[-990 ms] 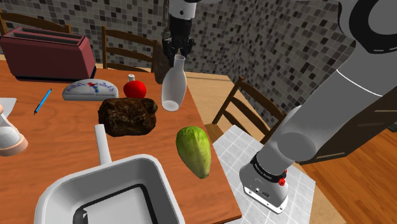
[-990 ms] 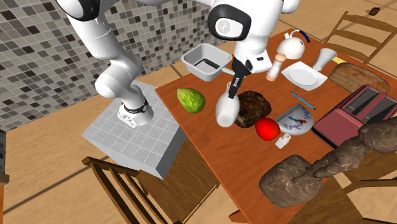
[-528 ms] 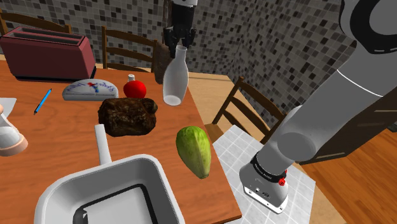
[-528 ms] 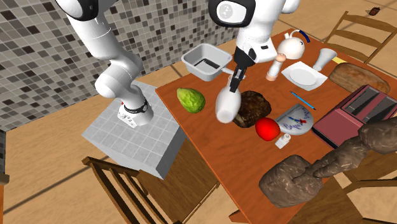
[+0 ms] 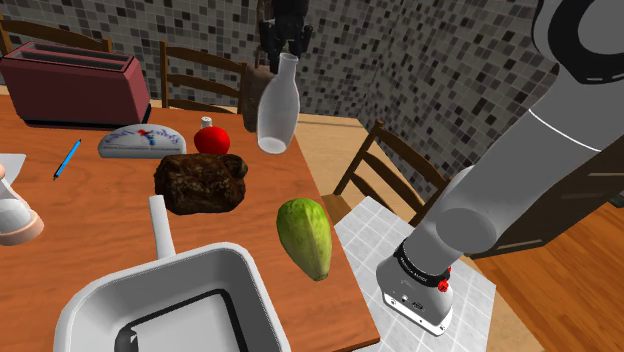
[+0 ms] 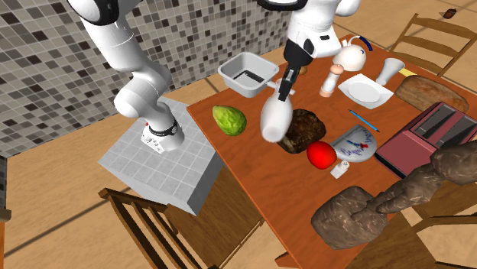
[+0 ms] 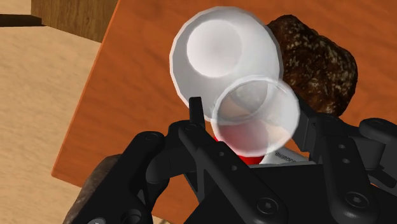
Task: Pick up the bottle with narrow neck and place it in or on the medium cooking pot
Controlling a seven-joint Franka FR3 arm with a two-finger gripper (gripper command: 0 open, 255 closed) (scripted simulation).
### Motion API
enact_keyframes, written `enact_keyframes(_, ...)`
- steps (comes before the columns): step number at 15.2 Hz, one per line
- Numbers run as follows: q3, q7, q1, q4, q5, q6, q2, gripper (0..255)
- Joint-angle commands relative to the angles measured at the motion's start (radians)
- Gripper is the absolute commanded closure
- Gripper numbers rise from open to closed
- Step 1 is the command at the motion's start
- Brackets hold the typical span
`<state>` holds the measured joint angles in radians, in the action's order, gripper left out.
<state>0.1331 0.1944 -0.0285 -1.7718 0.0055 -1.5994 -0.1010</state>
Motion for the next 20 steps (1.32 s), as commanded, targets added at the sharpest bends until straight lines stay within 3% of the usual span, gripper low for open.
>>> enact_keyframes(1,0.0,0.0,0.0,0.032,-0.001,0.028,0.004,255)
enact_keyframes(7,0.001,0.002,0.0,0.124,-0.003,0.104,0.02,255)
enact_keyframes(20,0.168,0.307,-0.134,0.2,0.042,0.205,-0.01,255)
